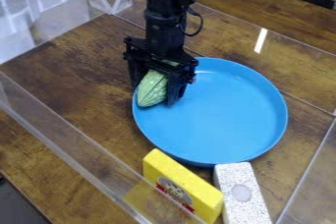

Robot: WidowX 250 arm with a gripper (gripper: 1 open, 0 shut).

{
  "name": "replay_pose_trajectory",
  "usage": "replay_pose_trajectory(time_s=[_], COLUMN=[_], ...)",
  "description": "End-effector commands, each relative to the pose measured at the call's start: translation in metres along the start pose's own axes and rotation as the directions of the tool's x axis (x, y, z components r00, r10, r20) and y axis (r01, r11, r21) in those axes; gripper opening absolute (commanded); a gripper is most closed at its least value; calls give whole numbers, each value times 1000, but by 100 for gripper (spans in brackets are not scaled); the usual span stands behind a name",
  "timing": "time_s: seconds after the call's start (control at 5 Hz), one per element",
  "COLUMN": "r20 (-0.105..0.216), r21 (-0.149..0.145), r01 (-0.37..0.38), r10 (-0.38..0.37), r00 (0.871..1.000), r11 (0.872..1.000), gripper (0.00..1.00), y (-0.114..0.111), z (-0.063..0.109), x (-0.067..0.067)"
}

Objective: Put the green object in the blue tray

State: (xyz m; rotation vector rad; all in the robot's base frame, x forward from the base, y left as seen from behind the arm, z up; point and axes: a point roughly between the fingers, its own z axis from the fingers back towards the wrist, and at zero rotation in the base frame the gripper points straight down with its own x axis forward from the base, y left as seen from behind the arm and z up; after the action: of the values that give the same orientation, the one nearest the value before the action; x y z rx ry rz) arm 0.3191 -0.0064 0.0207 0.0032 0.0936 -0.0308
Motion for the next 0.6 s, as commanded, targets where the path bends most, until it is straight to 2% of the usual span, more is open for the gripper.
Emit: replay_pose_trajectory(time_s=[0.0, 0.4], r20=[-21, -19], r21=[8, 5], r01=[47, 15], r10=[-47, -15], r00=[999, 1000], r11=[999, 1000], gripper=[0, 0], y=[-4, -16], z=[7, 18], x=[2, -12])
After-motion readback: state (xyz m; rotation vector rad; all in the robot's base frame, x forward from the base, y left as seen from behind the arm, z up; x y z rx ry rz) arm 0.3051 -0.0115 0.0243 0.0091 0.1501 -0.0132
